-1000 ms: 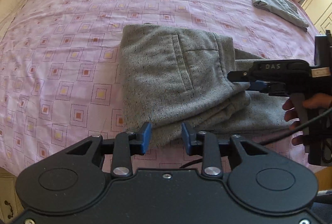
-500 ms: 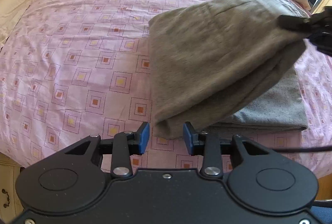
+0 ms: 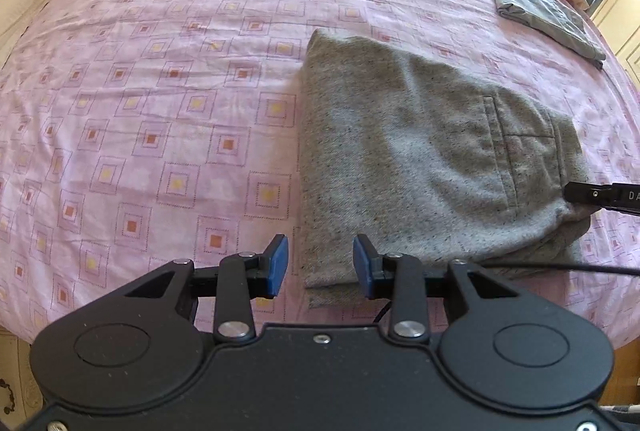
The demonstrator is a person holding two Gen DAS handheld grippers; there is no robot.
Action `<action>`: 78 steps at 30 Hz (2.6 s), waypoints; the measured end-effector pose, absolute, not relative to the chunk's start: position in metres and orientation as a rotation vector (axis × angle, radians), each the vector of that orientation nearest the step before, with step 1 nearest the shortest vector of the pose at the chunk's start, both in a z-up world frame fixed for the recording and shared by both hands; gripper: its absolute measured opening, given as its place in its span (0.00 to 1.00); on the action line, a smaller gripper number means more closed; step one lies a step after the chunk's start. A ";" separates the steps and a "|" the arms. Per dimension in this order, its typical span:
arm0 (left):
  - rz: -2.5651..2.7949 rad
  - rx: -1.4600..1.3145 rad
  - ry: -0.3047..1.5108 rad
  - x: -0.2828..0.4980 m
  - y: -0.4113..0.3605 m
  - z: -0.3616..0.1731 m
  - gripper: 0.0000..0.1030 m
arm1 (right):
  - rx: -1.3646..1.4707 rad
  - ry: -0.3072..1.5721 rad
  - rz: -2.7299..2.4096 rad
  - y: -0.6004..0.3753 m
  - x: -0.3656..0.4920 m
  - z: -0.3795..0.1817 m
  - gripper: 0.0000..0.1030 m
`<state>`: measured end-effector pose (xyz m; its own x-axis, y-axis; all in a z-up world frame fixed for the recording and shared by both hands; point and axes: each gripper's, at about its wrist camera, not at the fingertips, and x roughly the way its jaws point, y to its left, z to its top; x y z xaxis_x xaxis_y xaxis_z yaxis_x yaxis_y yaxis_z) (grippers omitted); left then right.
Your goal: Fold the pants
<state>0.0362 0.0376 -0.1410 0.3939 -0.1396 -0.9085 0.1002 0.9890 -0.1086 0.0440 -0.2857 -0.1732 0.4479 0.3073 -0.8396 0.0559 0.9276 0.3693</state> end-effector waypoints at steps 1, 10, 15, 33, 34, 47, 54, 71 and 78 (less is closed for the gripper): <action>-0.167 -0.022 1.147 0.038 0.030 -0.140 0.45 | 0.371 1.099 0.165 -0.286 0.044 -0.173 0.07; -0.192 0.114 1.207 0.049 -0.002 -0.180 0.61 | 0.400 1.089 0.134 -0.300 0.015 -0.164 0.06; -0.228 0.183 1.268 0.057 -0.003 -0.183 0.60 | 0.393 1.097 0.159 -0.302 0.021 -0.161 0.08; -0.187 0.086 1.138 0.177 0.000 -0.137 0.59 | 0.655 1.084 0.134 -0.328 0.110 -0.201 0.36; -0.188 0.087 1.144 0.179 0.000 -0.139 0.59 | 0.707 1.099 0.160 -0.329 0.109 -0.203 0.31; -0.162 0.186 1.242 0.217 -0.020 -0.194 0.62 | 0.369 1.096 -0.129 -0.326 0.072 -0.184 0.03; -0.164 0.084 1.219 0.238 -0.004 -0.185 0.68 | 0.233 0.880 -0.008 -0.315 0.069 -0.138 0.06; -0.081 0.061 1.165 0.231 0.025 -0.174 0.68 | -0.114 0.970 0.227 -0.232 0.072 -0.164 0.24; -0.247 0.047 1.189 0.166 0.024 -0.159 0.79 | 0.149 1.088 0.098 -0.275 0.059 -0.174 0.49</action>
